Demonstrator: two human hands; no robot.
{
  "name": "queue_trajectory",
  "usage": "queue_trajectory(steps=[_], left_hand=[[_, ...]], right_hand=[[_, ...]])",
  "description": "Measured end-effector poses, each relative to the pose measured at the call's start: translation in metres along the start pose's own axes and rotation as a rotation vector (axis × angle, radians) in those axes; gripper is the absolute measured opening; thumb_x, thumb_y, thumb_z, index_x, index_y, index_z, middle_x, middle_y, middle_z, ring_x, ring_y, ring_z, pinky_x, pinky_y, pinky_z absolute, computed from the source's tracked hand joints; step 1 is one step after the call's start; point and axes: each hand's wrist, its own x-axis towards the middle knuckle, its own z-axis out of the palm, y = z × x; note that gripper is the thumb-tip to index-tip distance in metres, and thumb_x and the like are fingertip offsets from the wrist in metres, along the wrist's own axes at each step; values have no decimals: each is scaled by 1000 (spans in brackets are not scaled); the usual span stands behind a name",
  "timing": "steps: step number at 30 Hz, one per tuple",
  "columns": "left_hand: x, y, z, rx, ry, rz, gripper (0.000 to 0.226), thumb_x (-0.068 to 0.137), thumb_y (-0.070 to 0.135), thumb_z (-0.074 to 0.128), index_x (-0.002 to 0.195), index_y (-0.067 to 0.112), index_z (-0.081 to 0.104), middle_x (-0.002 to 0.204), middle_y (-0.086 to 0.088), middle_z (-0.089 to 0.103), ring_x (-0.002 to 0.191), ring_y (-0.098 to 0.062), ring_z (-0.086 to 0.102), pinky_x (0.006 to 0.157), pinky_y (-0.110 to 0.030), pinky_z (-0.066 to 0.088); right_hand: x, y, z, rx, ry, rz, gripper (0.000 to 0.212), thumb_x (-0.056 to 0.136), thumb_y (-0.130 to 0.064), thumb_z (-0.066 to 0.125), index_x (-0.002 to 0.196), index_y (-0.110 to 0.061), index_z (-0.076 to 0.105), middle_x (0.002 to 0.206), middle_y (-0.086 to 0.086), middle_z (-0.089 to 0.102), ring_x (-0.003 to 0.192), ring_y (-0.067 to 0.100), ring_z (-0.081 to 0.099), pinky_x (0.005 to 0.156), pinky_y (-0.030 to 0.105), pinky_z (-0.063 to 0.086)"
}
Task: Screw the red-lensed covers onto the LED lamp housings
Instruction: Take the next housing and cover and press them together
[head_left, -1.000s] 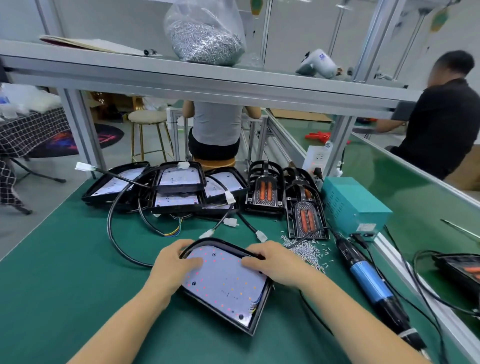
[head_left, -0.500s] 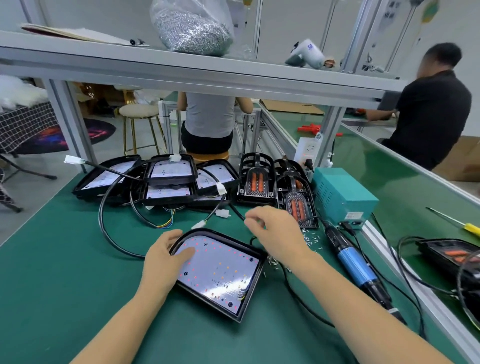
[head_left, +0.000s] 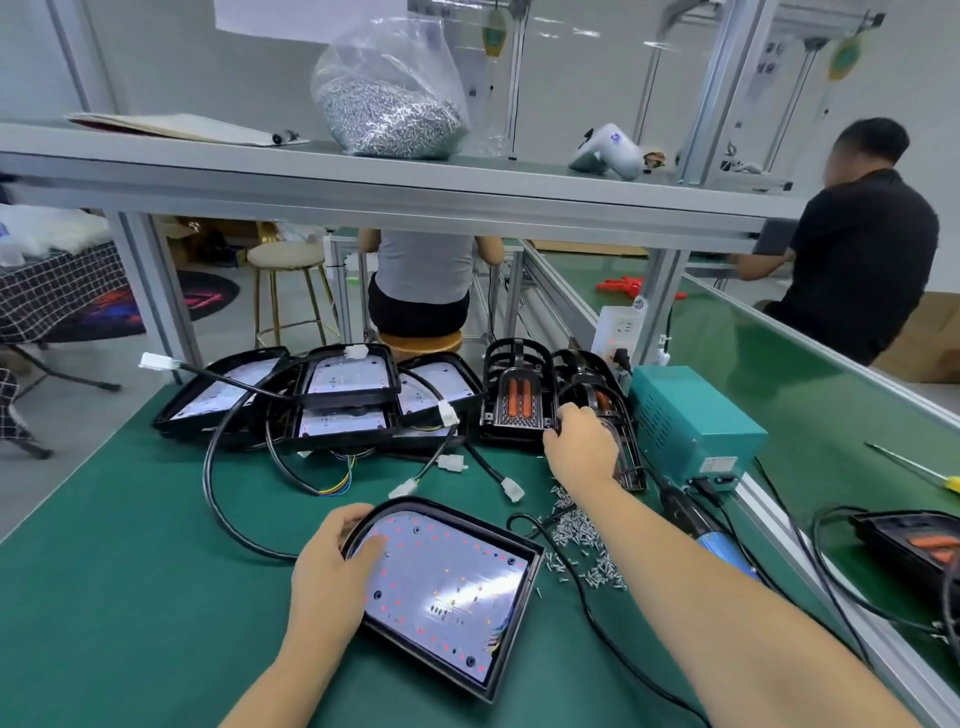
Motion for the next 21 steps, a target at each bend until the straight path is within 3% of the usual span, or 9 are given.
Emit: queue_trajectory(steps=[6,10,14,16,19,21], left_hand=[[1,0,2,-2,3,-4,30,85,4,62,95,32,63,91,13,69,88,-6,63,75,-27,46],[3,0,0,-7,7,1,29,85,4,62,95,31,63,92,13,69,89,-8,63,76,-28,46],[2,1,2,-8,3,4,28,84,4,61,95,29,63,92,12,69,88,-8,63,74,-27,46],[0,2,2,-12,1,4,28,85,3,61,93,30,63,91,12,69,86,-5,63,73,-25,45],[-1,1,2,-20,-1,-6,32,84,3,61,92,33,63,90,13,69,86,-4,63,73,-24,45],[-1,0,2,-32,-2,-16,34,84,2,61,92,34,63,89,14,70,85,-3,63,73,-24,45]], right_hand=[[17,-12,2,77,75,38,26,98,-27,52,114,-7,58,120,13,54,102,32,59,69,31,37],[20,-18,7,-3,32,-243,27,90,-18,59,116,-17,65,122,4,53,114,23,50,82,31,46],[16,-18,18,-205,35,-376,28,91,-14,58,118,-16,59,120,4,51,109,24,51,80,33,45],[15,-17,20,-177,73,-366,30,90,-21,61,119,-17,56,122,4,51,111,24,50,83,33,41],[18,-27,17,112,110,-206,41,86,-26,62,124,-13,54,128,7,53,115,28,47,90,37,40],[25,-37,12,176,80,-107,50,88,-29,61,132,-10,47,132,12,52,119,31,46,91,38,43]])
